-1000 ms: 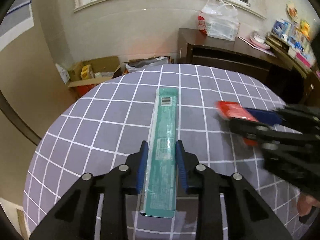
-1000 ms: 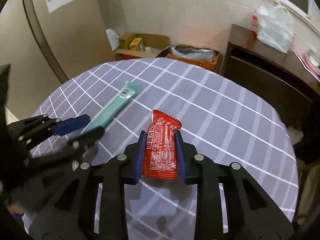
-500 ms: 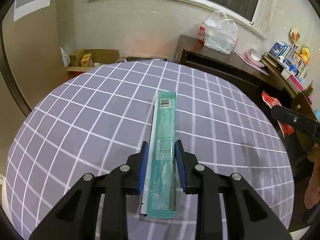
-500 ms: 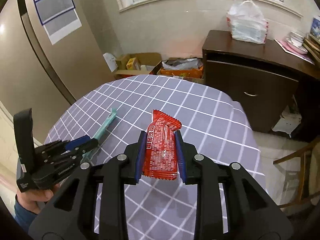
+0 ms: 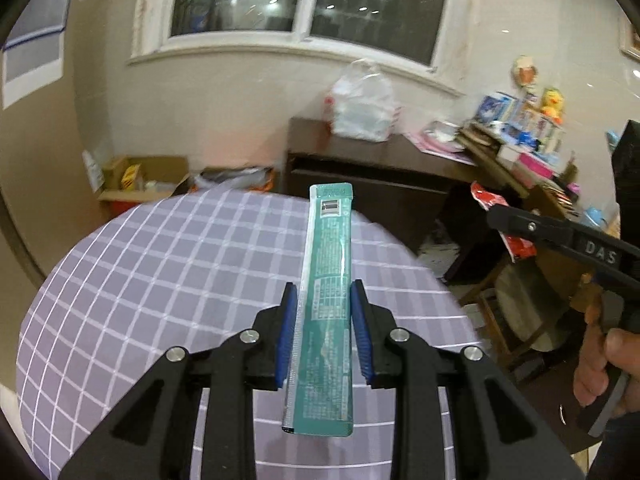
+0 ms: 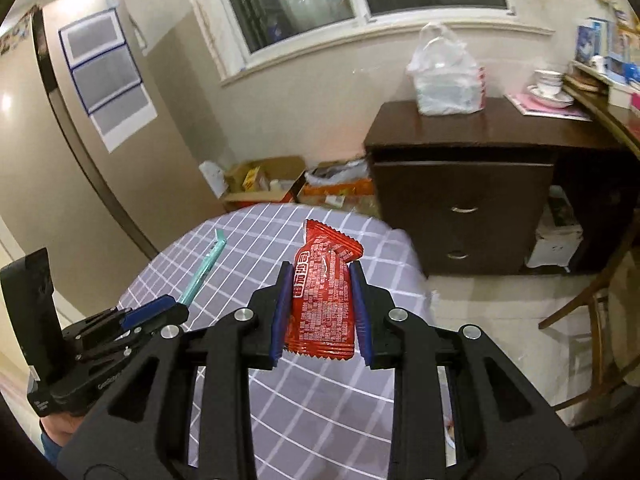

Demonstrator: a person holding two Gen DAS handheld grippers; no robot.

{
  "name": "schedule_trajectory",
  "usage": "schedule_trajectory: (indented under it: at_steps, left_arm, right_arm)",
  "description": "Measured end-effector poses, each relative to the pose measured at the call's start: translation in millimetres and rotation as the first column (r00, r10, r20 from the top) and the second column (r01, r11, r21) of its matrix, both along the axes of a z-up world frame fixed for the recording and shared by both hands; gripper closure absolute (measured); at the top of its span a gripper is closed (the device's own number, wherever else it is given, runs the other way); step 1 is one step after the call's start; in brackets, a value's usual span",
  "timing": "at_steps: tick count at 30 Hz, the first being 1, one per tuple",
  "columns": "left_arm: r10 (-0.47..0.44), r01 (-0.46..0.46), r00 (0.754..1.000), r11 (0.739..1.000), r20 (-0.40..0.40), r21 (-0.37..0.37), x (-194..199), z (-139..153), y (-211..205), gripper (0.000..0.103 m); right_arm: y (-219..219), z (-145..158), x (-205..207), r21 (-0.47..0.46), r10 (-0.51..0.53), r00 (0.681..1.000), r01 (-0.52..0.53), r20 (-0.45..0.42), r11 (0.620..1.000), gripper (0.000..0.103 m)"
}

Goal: Collect trash
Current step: 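Carry the red wrapper and toothbrush package to the blue bin and open both tools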

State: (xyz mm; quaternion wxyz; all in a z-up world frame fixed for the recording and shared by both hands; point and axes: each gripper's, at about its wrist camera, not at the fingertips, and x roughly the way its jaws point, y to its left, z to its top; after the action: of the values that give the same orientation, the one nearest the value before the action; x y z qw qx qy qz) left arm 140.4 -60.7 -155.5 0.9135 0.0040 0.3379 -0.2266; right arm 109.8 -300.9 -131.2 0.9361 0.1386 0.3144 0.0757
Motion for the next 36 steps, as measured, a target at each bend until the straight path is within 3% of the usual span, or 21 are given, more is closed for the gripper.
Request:
schedule_trajectory:
  at_steps: [7,14,22,29,31,36]
  left_arm:
    - [-0.13,0.131,0.991,0.991,0.031,-0.019,-25.4,17.5,-66.5,0.077]
    - [-0.273,0.273,0.962,0.962,0.005,-0.006,-54.0,9.7,-144.8,0.077]
    - [-0.351,0.357,0.931,0.933,-0.096,0.048,-68.8,-26.6,-218.1,0.077]
    - [-0.376,0.401,0.908,0.908,-0.182,0.123,-63.6,-70.3,-267.3,0.077]
    - [-0.378,0.41,0.901,0.901,-0.212,0.139,-59.4,-83.5,-278.3,0.089]
    - [-0.378,0.429,0.884,0.889,-0.274,0.158,-51.1,-109.9,-300.6,0.09]
  right_arm:
    - [-71.0,14.6,-40.3,0.02,-0.132,0.991,0.131,0.034,0.991,0.075]
    - [-146.9,5.8,-83.5,0.032,-0.294,0.956,0.293,0.014,0.955,0.075]
    - [-215.1,-36.1,-113.3,0.067,-0.416,0.905,0.422,-0.082,0.904,0.075]
    - [-244.9,-82.9,-117.7,0.097,-0.437,0.879,0.46,-0.188,0.883,0.074]
    - [-251.5,-96.0,-116.2,0.106,-0.438,0.872,0.468,-0.219,0.877,0.074]
    - [-267.0,-127.0,-108.7,0.132,-0.433,0.856,0.481,-0.281,0.866,0.074]
